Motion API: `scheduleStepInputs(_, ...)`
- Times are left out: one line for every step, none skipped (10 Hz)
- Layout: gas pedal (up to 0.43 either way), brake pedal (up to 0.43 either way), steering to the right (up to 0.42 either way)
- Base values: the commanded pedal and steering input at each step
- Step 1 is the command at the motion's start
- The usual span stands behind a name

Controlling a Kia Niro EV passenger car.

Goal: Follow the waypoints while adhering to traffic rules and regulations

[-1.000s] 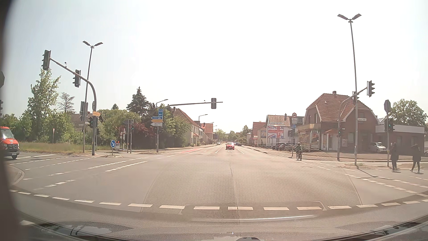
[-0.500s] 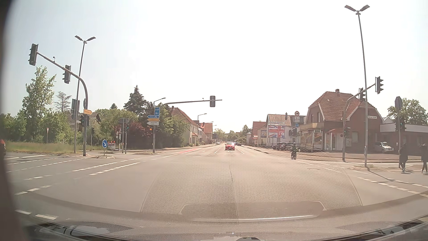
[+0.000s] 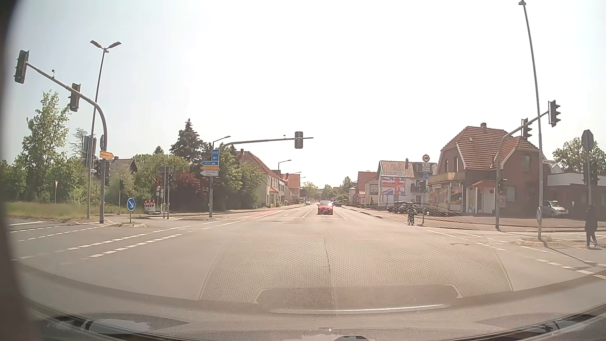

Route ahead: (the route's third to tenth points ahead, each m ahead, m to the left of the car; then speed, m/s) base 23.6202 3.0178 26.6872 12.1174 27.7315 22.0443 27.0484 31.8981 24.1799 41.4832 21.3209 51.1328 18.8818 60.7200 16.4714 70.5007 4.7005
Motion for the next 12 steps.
scheduleStepInputs(0.390, 0.000, 0.002)
scheduleStepInputs(0.390, 0.000, 0.002)
scheduleStepInputs(0.390, 0.000, 0.002)
scheduleStepInputs(0.378, 0.000, 0.001)
scheduleStepInputs(0.370, 0.000, -0.002)
scheduleStepInputs(0.339, 0.000, -0.006)
scheduleStepInputs(0.311, 0.000, -0.009)
scheduleStepInputs(0.287, 0.000, -0.011)
scheduleStepInputs(0.260, 0.000, -0.016)
scheduleStepInputs(0.220, 0.000, -0.026)
scheduleStepInputs(0.189, 0.000, -0.041)
scheduleStepInputs(0.169, 0.000, -0.069)
